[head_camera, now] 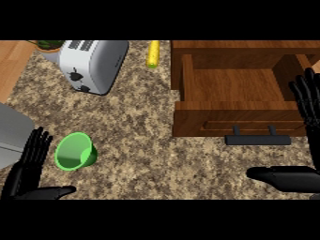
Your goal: Pick up the cup, place it into the drawer and close the drawer
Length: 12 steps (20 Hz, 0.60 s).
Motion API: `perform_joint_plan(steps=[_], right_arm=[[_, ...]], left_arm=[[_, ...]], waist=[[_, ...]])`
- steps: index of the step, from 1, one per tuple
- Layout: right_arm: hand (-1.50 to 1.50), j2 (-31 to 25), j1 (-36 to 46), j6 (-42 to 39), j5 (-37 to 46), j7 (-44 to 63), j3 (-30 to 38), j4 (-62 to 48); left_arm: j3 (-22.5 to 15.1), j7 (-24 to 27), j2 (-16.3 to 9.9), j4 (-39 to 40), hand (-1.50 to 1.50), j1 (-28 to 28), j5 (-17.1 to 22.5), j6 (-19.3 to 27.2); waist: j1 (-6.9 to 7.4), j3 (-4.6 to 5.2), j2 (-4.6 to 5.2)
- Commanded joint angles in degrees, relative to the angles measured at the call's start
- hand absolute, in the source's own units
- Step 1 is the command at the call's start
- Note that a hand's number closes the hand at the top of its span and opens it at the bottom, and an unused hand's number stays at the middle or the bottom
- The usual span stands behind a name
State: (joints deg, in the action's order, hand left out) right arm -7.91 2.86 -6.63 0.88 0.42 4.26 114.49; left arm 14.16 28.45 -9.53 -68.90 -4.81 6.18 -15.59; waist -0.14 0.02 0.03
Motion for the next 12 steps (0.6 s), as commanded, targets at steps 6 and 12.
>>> perform_joint_plan(steps=[6, 12], right_arm=[[-1.50, -0.2, -4.2, -2.4, -0.9, -0.8, 0.9, 2.5], [-1.50, -0.4, -2.2, -3.4, -2.8, -2.3, 3.0, -0.6]], left_arm=[[3.3, 13.4, -3.0, 26.7, -1.50, 12.6, -2.3, -0.1], [3.3, 24.5, -2.9, 38.3, -1.50, 14.9, -3.5, -1.5]], waist=[[-0.25, 0.01, 0.00], [-0.23, 0.01, 0.01]])
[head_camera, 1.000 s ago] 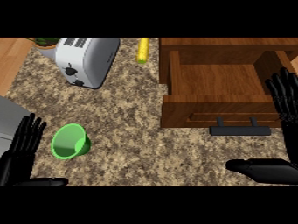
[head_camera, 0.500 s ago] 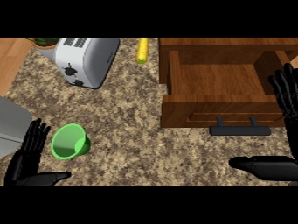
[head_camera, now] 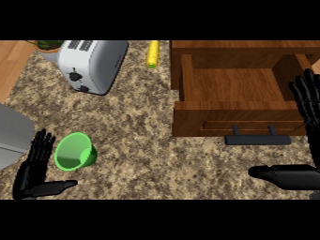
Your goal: Pick up the cup, place it into the drawer and close the drawer
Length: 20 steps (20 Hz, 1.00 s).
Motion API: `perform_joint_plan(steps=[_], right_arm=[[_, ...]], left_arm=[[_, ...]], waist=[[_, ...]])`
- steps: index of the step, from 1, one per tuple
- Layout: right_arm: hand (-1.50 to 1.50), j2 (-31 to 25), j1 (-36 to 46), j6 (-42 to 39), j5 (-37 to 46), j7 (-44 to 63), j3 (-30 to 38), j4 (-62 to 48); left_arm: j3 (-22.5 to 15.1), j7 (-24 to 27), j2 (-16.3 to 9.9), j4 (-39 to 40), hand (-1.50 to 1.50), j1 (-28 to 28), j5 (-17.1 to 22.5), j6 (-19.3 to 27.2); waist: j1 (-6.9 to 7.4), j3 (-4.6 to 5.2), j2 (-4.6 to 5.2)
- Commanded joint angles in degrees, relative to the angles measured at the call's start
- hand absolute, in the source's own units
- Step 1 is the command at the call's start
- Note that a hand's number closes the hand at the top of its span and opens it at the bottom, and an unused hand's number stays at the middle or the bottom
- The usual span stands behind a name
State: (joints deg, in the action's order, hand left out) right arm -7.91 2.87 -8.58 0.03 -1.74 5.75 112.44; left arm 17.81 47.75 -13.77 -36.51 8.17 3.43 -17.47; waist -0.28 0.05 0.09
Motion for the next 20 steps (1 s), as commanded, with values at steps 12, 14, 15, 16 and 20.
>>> perform_joint_plan(steps=[12, 14, 15, 16, 20], right_arm=[[-1.50, 1.1, -0.3, -1.0, 1.4, -4.1, -0.5, -3.3], [-1.50, 0.6, 2.4, -0.3, 0.6, 2.1, -0.8, 0.2], [-1.50, -2.2, 4.0, -1.8, -2.6, 2.7, 3.5, -0.8], [-1.50, -0.9, 2.8, -1.8, -1.8, 2.3, 1.1, 0.2], [-1.50, -0.2, -1.2, -2.5, -1.5, 0.7, 0.9, 1.5]], left_arm=[[-0.3, 15.5, -1.2, 21.0, -1.50, 9.9, -3.5, 0.4], [0.1, 15.6, -0.2, 23.2, -1.50, 12.2, -3.7, 1.7], [-0.1, 15.7, -2.4, 22.7, -1.50, 11.0, -3.6, -1.9], [0.4, 15.1, -2.0, 24.1, -1.50, 13.5, -3.6, 0.3], [-0.2, 14.1, 0.0, 21.8, -1.50, 12.1, -2.8, -0.5]], waist=[[-0.28, 0.06, 0.19], [-0.62, 0.13, 0.26], [-0.50, 0.11, 0.23], [-0.92, 0.17, 0.35], [-0.37, 0.04, 0.04]])
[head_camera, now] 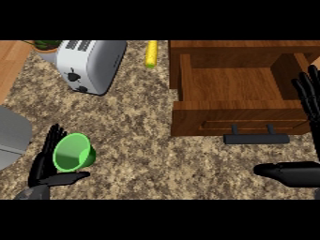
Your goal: Pick up the cup, place it into the drawer and close the drawer
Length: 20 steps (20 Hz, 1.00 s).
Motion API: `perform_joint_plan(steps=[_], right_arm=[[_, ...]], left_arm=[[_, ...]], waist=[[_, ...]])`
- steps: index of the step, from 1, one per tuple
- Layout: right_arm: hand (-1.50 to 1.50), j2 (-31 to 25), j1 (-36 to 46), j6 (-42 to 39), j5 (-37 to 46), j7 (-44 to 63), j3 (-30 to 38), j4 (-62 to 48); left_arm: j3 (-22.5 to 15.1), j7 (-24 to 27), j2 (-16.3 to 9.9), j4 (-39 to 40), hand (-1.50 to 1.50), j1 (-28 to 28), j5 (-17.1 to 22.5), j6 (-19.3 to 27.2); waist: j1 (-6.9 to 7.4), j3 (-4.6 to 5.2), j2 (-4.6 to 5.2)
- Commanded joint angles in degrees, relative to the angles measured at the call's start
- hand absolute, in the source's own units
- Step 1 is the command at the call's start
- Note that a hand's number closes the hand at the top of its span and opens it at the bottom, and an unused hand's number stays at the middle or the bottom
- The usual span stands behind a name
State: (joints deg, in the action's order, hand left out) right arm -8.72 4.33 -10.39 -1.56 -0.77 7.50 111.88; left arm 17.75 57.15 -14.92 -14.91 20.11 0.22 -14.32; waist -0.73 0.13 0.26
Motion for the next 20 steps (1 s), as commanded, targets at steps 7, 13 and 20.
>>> perform_joint_plan(steps=[7, 13, 20], right_arm=[[-1.50, 2.6, -1.8, 1.6, 3.6, 0.1, -3.9, 1.4], [-1.50, 3.2, -1.2, 1.3, 2.7, -1.6, -3.7, -0.5], [-1.50, 1.9, 0.2, 0.4, 1.4, -1.5, -1.7, -3.4]], left_arm=[[-0.7, 5.5, 1.1, 0.4, -1.50, 1.4, 0.7, -10.3], [-0.6, 4.4, 2.1, -0.5, 1.50, 3.2, 2.2, -15.4], [-2.2, 5.1, 5.8, -2.1, 1.50, 1.9, 2.9, -19.8]], waist=[[-0.14, 0.03, -0.01], [-0.23, 0.06, 0.12], [-0.07, 0.06, 0.13]])
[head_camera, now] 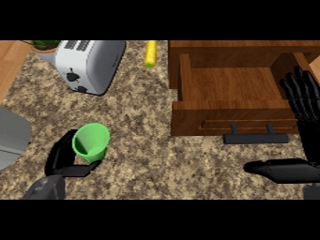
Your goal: Pick up the cup, place it into the drawer and close the drawer
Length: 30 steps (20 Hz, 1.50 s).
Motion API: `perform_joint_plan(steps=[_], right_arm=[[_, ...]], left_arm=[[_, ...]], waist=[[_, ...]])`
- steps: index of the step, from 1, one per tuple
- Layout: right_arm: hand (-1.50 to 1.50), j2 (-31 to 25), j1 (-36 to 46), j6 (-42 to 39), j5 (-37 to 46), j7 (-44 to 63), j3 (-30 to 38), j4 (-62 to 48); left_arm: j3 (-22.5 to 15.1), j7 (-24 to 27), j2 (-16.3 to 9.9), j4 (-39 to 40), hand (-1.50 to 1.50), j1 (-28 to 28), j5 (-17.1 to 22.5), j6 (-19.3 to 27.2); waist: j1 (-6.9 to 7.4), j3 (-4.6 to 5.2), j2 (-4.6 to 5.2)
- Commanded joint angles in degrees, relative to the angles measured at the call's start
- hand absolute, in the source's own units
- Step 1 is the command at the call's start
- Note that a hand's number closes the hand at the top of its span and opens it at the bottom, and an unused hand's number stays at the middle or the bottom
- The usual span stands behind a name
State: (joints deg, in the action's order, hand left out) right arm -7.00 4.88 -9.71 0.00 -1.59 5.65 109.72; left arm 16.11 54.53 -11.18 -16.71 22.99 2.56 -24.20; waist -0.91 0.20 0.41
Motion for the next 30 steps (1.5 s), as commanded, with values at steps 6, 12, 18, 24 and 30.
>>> perform_joint_plan(steps=[6, 12, 18, 24, 30], right_arm=[[-1.50, -1.6, -1.0, -1.5, -0.7, -3.5, 2.3, -2.1], [-1.50, -1.2, -0.8, -0.9, -0.3, 1.6, 0.3, 3.0], [-1.50, -1.0, 1.1, 0.0, -0.1, 1.5, 1.1, 1.0], [-1.50, -2.8, 1.6, -1.5, -1.5, -2.1, 4.5, -4.0], [-1.50, -3.5, -1.9, -2.6, -3.2, 0.8, 4.9, 0.9]], left_arm=[[3.4, 5.0, 1.5, -2.8, 1.50, 2.6, 5.4, -5.6], [6.9, 9.0, -1.5, -1.0, 1.50, 3.0, 7.4, -1.5], [5.6, 10.2, 0.4, -6.8, 1.50, 4.6, 7.6, -2.4], [0.9, 1.8, 2.9, -15.8, 1.50, 7.5, 6.6, -0.6], [-3.1, -8.6, 7.1, -29.7, 1.50, 11.5, 6.3, 9.1]], waist=[[0.16, -0.10, -0.11], [-0.67, 0.03, 0.06], [0.24, -0.07, -0.26], [1.30, -0.26, -0.61], [1.18, -0.27, -0.88]])
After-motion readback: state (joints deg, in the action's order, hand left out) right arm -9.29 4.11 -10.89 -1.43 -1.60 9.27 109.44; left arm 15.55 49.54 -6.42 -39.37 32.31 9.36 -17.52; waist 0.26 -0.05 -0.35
